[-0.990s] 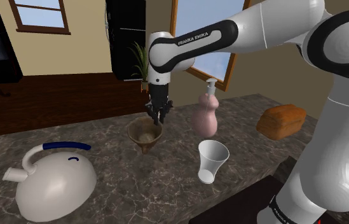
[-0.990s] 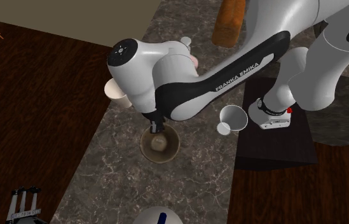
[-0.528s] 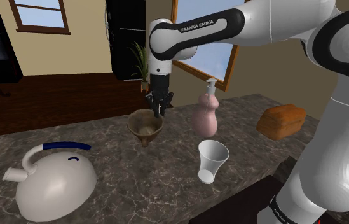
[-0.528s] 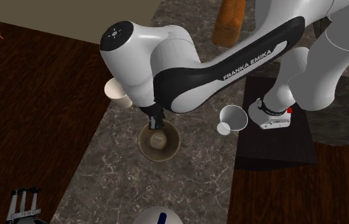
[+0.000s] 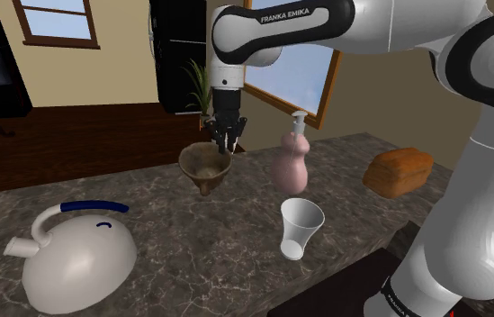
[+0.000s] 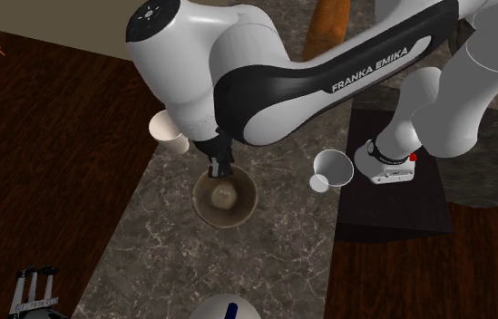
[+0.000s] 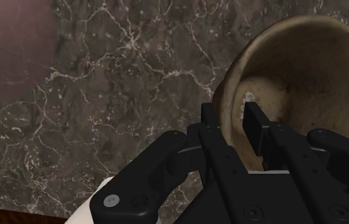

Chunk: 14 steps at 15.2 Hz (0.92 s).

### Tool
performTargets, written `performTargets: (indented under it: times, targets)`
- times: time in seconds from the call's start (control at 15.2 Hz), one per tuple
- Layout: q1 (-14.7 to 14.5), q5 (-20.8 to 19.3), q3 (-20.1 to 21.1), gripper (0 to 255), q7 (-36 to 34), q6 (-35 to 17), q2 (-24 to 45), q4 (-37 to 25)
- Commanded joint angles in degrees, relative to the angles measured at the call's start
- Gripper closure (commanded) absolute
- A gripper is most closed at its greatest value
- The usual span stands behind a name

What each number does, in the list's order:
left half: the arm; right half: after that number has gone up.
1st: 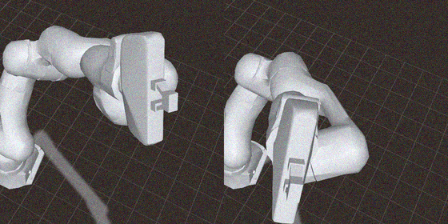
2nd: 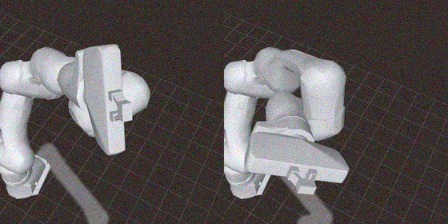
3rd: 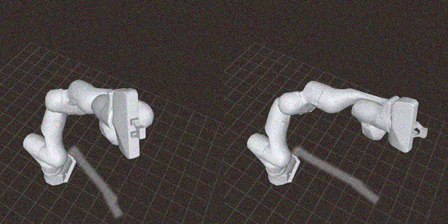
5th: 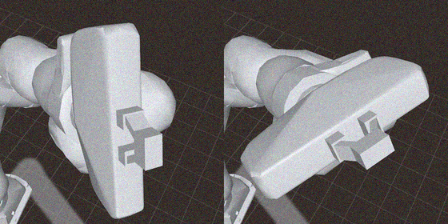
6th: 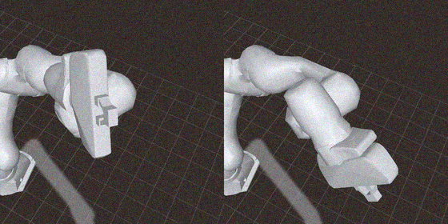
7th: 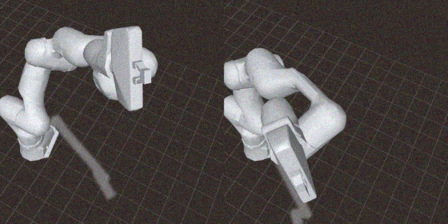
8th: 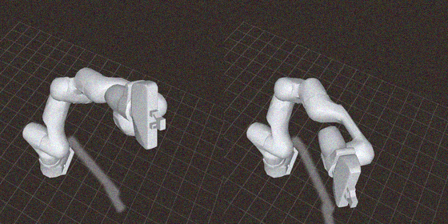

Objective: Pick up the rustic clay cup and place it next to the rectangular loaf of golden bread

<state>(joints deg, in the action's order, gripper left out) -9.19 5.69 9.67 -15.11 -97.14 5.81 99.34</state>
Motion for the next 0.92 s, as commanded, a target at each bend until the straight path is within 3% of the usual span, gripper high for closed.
performTargets:
  times: [0.0, 0.86]
  targets:
    - [0.0, 0.0, 0.0, 255, -0.2, 1.6, -0.1, -1.6]
    - [0.0, -0.2, 0.0, 255, -1.2, 11.8, 0.8, -12.7]
